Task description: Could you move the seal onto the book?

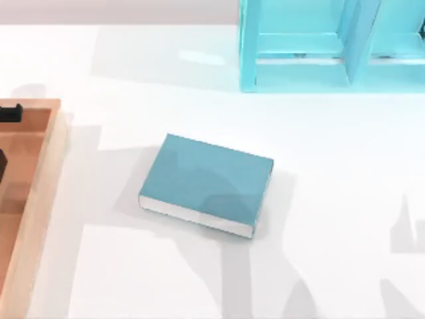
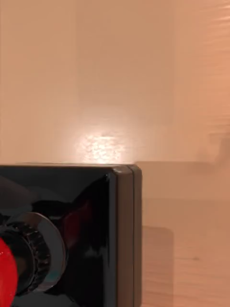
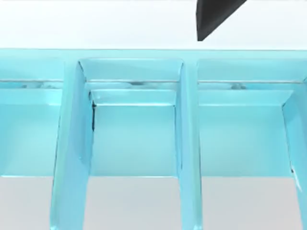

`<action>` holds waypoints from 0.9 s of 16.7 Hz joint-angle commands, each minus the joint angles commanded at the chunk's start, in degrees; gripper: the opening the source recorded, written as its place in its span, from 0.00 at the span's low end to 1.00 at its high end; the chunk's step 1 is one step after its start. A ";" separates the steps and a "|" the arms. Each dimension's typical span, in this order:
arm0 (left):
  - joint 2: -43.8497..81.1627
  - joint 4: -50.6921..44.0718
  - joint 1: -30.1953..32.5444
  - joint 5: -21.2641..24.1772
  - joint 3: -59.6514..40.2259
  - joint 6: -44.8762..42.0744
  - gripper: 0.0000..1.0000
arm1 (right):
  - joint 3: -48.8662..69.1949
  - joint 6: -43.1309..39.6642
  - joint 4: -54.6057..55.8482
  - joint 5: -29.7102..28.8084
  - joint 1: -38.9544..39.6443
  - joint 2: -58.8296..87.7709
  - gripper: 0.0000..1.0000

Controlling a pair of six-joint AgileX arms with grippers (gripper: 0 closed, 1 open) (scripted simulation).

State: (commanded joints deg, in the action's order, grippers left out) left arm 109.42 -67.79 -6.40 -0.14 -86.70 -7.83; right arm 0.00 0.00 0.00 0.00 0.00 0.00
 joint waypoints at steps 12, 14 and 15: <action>-3.90 -20.84 16.41 -0.01 -17.45 16.27 0.00 | 0.00 0.00 0.00 0.00 0.00 0.00 1.00; -3.54 -20.66 16.32 0.04 -17.44 16.28 0.00 | 0.00 0.00 0.00 0.00 0.00 0.00 1.00; -2.82 -20.47 17.07 0.06 -18.09 17.02 0.00 | 0.00 0.00 0.00 0.00 0.00 0.00 1.00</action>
State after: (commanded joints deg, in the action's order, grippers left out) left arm 106.60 -88.26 10.67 -0.08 -104.79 9.19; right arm 0.00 0.00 0.00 0.00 0.00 0.00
